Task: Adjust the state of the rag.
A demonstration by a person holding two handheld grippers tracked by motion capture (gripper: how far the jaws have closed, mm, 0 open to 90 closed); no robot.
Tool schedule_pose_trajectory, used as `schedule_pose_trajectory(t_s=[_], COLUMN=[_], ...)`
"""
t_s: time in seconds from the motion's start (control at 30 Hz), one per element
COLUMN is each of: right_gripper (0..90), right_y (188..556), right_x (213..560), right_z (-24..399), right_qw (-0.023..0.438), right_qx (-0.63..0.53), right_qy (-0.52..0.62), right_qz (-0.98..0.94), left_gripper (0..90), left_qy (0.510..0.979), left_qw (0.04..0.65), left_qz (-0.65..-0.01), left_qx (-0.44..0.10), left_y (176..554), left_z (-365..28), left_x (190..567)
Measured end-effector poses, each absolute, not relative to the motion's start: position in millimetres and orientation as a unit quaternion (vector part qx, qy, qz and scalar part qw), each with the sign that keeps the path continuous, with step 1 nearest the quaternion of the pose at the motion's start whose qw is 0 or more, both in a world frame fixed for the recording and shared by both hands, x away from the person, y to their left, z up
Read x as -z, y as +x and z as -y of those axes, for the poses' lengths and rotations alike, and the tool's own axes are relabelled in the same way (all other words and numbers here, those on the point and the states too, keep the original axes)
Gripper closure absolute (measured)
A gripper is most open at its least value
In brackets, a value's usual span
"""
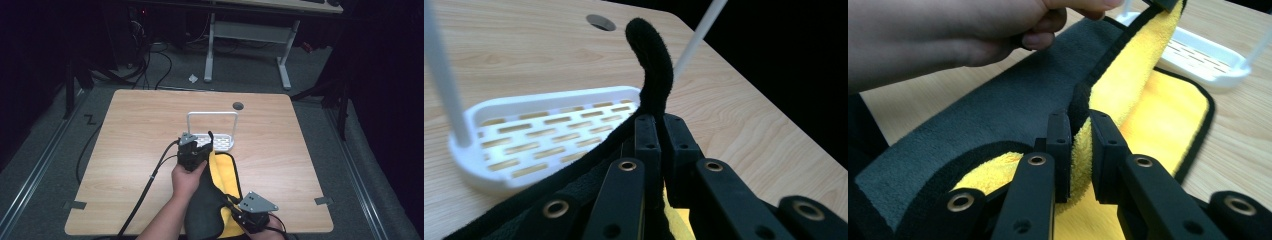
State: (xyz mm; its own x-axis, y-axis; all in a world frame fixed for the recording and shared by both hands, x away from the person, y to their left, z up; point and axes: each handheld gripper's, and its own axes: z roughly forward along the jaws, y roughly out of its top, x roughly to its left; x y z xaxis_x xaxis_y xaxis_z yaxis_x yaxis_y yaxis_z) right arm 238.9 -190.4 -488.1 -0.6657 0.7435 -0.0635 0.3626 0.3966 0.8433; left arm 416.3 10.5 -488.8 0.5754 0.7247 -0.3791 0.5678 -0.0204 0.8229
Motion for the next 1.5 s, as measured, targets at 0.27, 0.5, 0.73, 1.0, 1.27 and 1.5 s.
schedule_pose_trajectory(t_s=[0.27, 0.5, 0.73, 1.0, 1.27, 1.5], right_gripper=[75.6, 68.0, 68.2, 68.5, 68.6, 68.4], right_y=[235.9, 237.3, 241.9, 245.9, 246.8, 250.1], right_x=[500.1, 494.0, 495.0, 499.4, 501.3, 504.2], right_z=[210.5, 222.2, 227.9, 224.8, 222.7, 223.1], right_qw=[0.222, 0.230, 0.233, 0.229, 0.229, 0.225], right_qx=[-0.398, -0.418, -0.418, -0.409, -0.405, -0.401], right_qy=[0.369, 0.385, 0.393, 0.391, 0.392, 0.396], right_qz=[-0.810, -0.790, -0.785, -0.792, -0.794, -0.795], left_gripper=[84.9, 69.1, 59.2, 58.9, 59.2, 59.0], left_qy=[0.725, 0.724, 0.731, 0.745, 0.769, 0.778], left_qw=[0.517, 0.526, 0.531, 0.520, 0.493, 0.476], left_qz=[-0.451, -0.446, -0.428, -0.415, -0.401, -0.404], left_qx=[-0.064, -0.033, -0.032, -0.042, -0.065, -0.068], left_y=[423.5, 425.7, 420.1, 404.9, 379.2, 358.0], left_z=[12.1, 28.4, 27.7, 8.2, -25.7, -63.0], left_x=[496.0, 504.0, 500.0, 498.0, 501.2, 512.1])
